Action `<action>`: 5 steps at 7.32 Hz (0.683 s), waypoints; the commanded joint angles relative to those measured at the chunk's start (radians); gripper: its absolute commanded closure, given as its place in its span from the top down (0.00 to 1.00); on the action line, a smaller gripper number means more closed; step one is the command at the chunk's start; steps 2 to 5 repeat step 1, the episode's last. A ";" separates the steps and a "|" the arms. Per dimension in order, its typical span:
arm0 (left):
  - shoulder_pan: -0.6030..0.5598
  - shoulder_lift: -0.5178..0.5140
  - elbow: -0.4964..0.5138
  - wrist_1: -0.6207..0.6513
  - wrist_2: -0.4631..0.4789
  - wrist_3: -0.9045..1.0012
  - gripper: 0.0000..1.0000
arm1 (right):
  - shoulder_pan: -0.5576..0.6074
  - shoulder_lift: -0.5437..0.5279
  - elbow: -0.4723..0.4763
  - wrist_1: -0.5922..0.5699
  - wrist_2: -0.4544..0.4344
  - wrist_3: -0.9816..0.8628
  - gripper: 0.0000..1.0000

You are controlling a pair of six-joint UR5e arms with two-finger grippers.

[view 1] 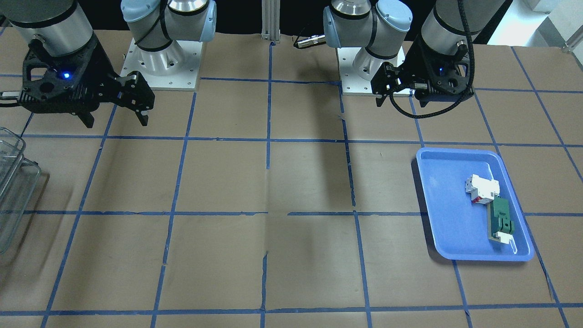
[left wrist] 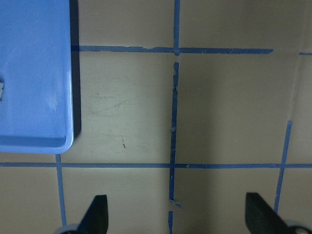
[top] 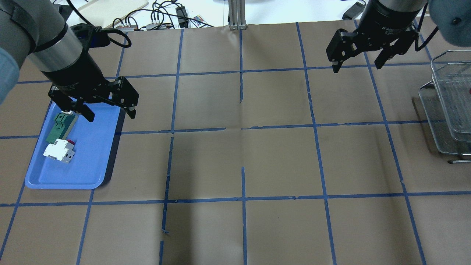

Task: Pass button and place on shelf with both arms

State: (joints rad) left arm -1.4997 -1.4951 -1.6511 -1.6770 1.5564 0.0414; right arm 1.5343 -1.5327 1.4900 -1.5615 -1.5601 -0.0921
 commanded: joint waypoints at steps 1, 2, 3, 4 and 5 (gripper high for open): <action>0.001 -0.001 -0.001 -0.003 0.004 0.002 1.00 | -0.003 0.000 -0.005 0.003 -0.015 0.002 1.00; 0.001 -0.001 -0.001 -0.003 0.004 0.002 1.00 | -0.003 0.000 -0.005 0.003 -0.015 0.002 1.00; 0.001 -0.001 -0.001 -0.003 0.004 0.002 1.00 | -0.003 0.000 -0.005 0.003 -0.015 0.002 1.00; 0.001 -0.001 -0.001 -0.003 0.004 0.002 1.00 | -0.003 0.000 -0.005 0.003 -0.015 0.002 1.00; 0.001 -0.001 -0.001 -0.003 0.004 0.002 1.00 | -0.003 0.000 -0.005 0.003 -0.015 0.002 1.00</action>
